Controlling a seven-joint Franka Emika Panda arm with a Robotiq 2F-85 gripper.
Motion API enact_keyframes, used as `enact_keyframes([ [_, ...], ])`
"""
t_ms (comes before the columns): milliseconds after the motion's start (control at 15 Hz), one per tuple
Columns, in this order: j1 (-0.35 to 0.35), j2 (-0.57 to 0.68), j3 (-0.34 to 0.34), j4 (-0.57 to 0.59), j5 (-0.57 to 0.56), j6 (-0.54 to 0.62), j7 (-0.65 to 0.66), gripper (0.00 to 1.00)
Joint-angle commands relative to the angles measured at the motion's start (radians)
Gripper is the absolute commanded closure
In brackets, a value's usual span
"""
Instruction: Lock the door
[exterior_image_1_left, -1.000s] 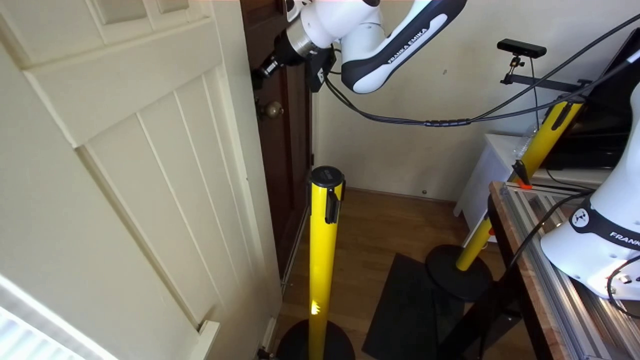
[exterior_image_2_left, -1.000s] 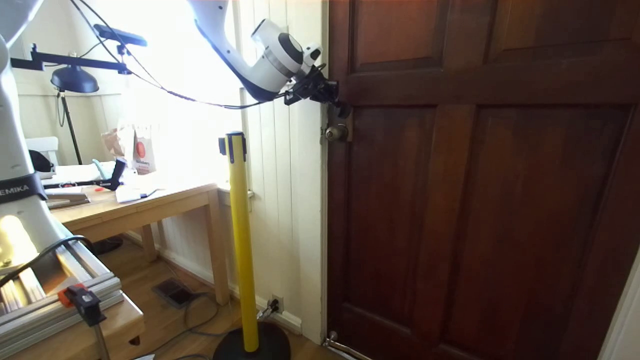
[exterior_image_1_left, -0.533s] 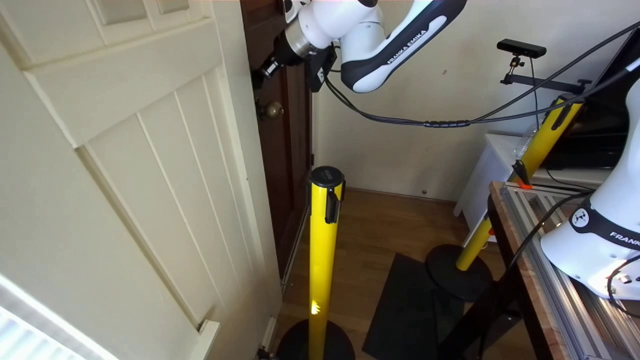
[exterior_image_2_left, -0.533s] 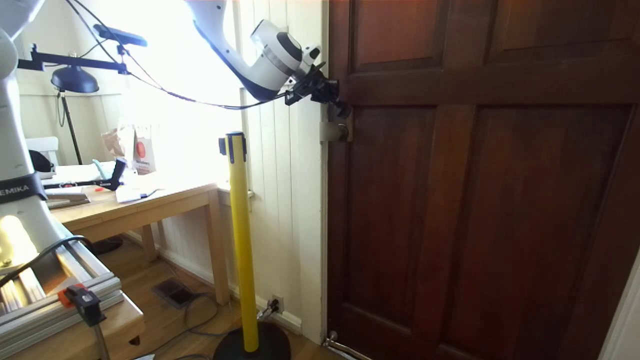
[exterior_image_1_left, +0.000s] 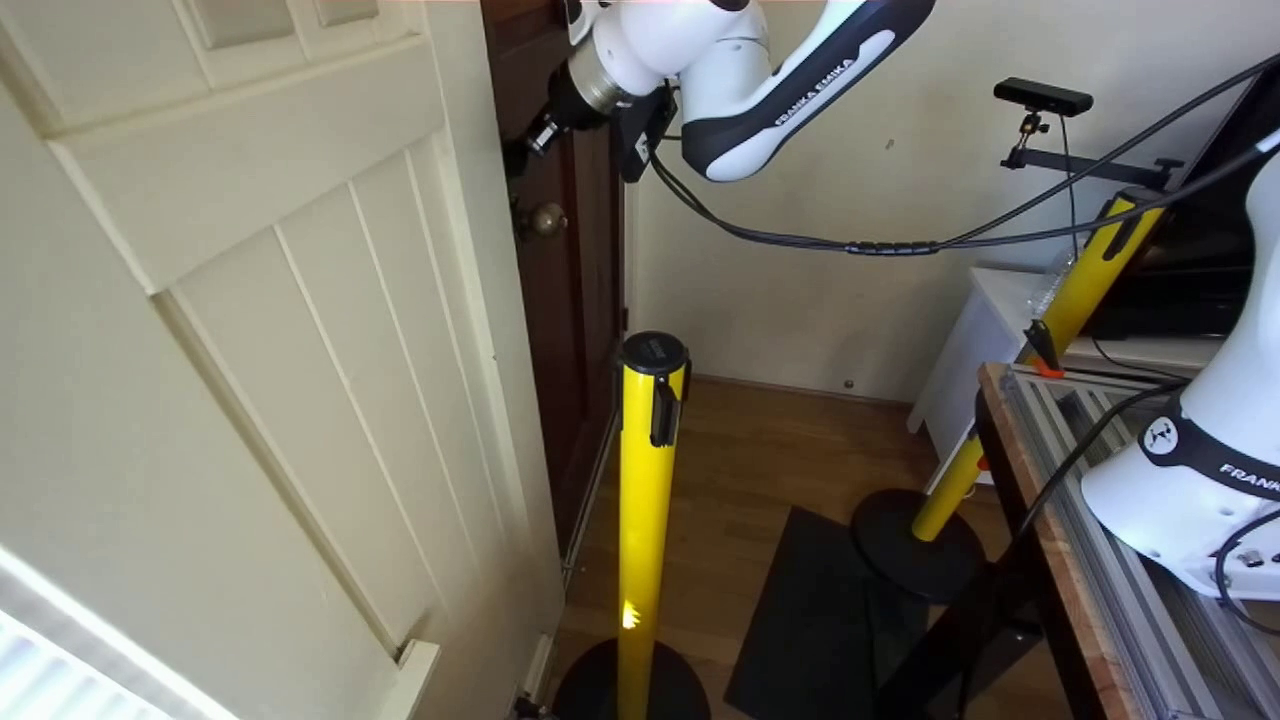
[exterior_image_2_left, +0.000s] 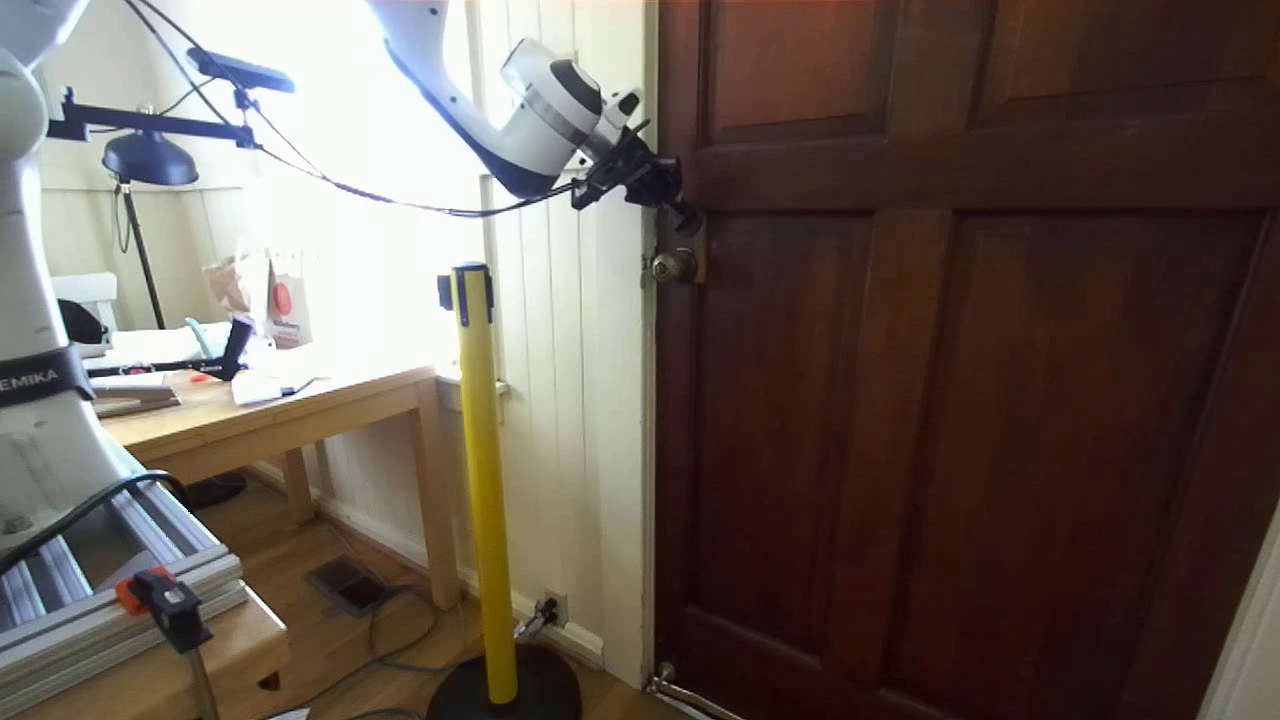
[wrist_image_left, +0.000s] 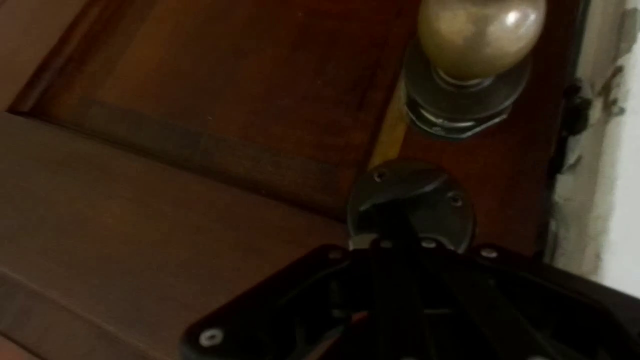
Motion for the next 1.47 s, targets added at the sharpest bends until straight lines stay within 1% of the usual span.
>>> enact_keyframes([
  [0, 0.038, 0.039, -0.104, -0.021, 0.011, -0.090, 0.039, 1.00],
  [67, 0.054, 0.057, -0.141, -0.018, 0.004, -0.133, 0.048, 1.00],
  [200, 0.003, 0.052, -0.089, -0.043, 0.013, -0.181, 0.014, 1.00],
  [400, -0.040, 0.033, -0.041, -0.083, 0.019, -0.178, 0.001, 1.00],
  [533, -0.062, -0.005, -0.015, -0.112, -0.006, -0.131, -0.025, 1.00],
  [667, -0.073, -0.042, -0.001, -0.136, -0.027, -0.052, -0.044, 1.00],
  [733, -0.088, -0.075, 0.020, -0.158, -0.036, 0.003, -0.060, 1.00],
  [800, -0.090, -0.103, 0.028, -0.176, -0.046, 0.028, -0.071, 1.00],
  [867, -0.105, -0.131, 0.049, -0.193, -0.052, 0.054, -0.083, 1.00],
  [933, -0.135, -0.159, 0.089, -0.209, -0.061, 0.072, -0.096, 1.00],
  [1000, -0.150, -0.179, 0.112, -0.223, -0.075, 0.078, -0.104, 1.00],
  [1133, -0.204, -0.220, 0.186, -0.256, -0.108, 0.100, -0.113, 1.00],
  [1333, -0.239, -0.250, 0.235, -0.277, -0.145, 0.095, -0.103, 1.00],
  [1400, -0.242, -0.250, 0.238, -0.271, -0.146, 0.094, -0.097, 1.00],
])
